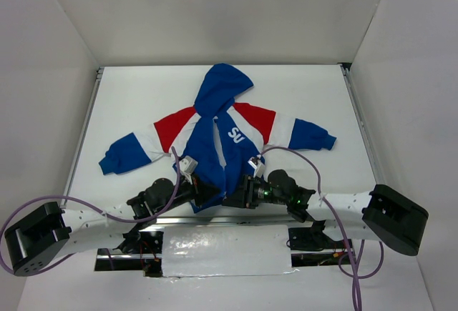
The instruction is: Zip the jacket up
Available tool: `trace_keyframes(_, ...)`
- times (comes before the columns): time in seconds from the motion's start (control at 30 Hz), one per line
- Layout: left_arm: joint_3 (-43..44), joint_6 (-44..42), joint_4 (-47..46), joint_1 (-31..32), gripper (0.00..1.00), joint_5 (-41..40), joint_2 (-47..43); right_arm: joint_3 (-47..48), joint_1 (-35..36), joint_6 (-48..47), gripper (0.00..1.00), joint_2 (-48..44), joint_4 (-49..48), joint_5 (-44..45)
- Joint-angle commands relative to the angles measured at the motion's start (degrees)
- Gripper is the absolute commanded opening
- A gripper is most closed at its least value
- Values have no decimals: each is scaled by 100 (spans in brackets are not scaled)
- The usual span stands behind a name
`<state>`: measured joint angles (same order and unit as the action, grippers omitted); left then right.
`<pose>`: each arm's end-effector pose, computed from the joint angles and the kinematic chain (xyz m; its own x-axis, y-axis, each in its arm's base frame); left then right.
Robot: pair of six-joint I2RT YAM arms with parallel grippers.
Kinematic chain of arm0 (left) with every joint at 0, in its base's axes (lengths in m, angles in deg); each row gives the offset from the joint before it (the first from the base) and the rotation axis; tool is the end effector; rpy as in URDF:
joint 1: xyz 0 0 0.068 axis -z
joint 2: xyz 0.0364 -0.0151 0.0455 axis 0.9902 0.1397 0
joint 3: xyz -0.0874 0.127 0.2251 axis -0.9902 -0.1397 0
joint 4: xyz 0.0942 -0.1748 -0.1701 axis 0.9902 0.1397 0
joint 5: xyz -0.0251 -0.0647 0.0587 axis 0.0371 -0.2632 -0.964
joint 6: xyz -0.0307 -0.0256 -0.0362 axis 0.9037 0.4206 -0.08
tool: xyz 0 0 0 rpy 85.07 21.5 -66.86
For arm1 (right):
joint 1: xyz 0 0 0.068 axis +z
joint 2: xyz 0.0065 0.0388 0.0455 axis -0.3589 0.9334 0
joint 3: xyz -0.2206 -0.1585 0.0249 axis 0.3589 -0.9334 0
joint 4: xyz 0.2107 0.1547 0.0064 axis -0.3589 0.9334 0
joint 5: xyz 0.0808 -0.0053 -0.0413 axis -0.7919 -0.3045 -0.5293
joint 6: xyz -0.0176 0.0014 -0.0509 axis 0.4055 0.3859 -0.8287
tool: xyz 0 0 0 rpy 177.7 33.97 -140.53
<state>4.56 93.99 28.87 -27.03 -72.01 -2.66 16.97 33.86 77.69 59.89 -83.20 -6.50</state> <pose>0.1071 -0.1531 0.1747 -0.5799 -0.2994 -0.7576 0.5875 0.4905 -0.6436 0.1064 0.1712 0.1535 -0.9229 0.1412 -0.3581 -0.2899 0.3571 0.8879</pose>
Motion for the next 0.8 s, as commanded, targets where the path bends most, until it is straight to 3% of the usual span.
trace_keyframes(0.0,145,-101,-406,8,0,-21,68,-24,83,38,46,-87,-324,70)
trace_keyframes(0.77,66,-74,-467,8,0,-21,-11,99,276,232,38,44,-157,720)
